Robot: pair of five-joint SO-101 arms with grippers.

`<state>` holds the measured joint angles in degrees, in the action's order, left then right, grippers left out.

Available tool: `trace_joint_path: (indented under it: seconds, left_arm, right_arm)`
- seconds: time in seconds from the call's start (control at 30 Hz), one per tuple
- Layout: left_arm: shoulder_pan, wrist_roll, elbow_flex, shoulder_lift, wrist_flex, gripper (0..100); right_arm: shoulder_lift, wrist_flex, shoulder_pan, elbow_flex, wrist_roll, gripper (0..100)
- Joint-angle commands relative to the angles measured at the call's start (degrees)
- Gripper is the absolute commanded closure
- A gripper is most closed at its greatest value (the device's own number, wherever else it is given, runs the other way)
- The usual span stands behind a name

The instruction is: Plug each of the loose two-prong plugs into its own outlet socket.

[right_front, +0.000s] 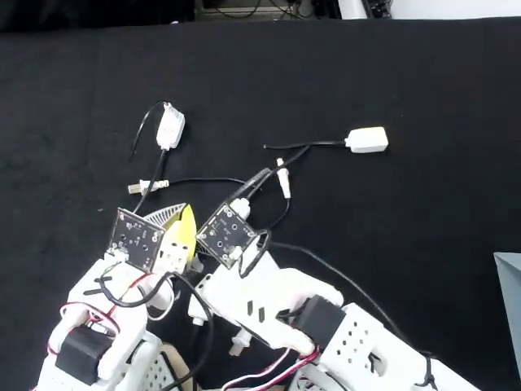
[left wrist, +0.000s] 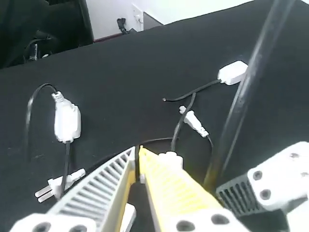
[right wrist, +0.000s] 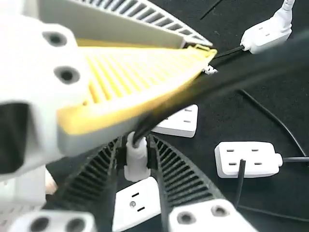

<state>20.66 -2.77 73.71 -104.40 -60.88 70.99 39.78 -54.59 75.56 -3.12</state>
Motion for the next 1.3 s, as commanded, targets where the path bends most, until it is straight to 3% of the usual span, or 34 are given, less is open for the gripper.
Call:
trace_joint_path:
  seconds: [0.0,0.13,0.3,0.53,0.87,1.03,1.27]
  left_arm:
    - [2.2,-0.6,-2.4,0.0,-0.8,97]
    - [1.2,-0.6,-3.5,0.0,-1.1,97]
    - [-12.7,-0.2,-6.9,0.0,-0.8,97]
    - [-26.9,-0.1,-5.9,0.0,-1.8,97]
    - [-46.5,-0.6,-1.1,0.0,-10.8,97]
    - [-48.8,-4.3,5.8,0.0,-10.1,97]
    - [-48.7,-5.4,10.8,0.1,-9.1,97]
  right_arm:
    - [0.7,0.4,-0.9,-0.3,0.2,98.6]
    - [0.8,1.2,-0.9,-0.6,0.2,98.6]
    - [1.3,1.3,-0.3,-0.6,0.4,98.5]
    - [0.7,1.4,7.4,-3.5,0.5,98.5]
    - [-11.3,0.8,7.8,-11.7,0.2,98.5]
    - [-27.0,-0.4,7.8,-21.4,0.2,98.5]
    - [-46.9,-13.5,8.4,-26.4,0.6,98.6]
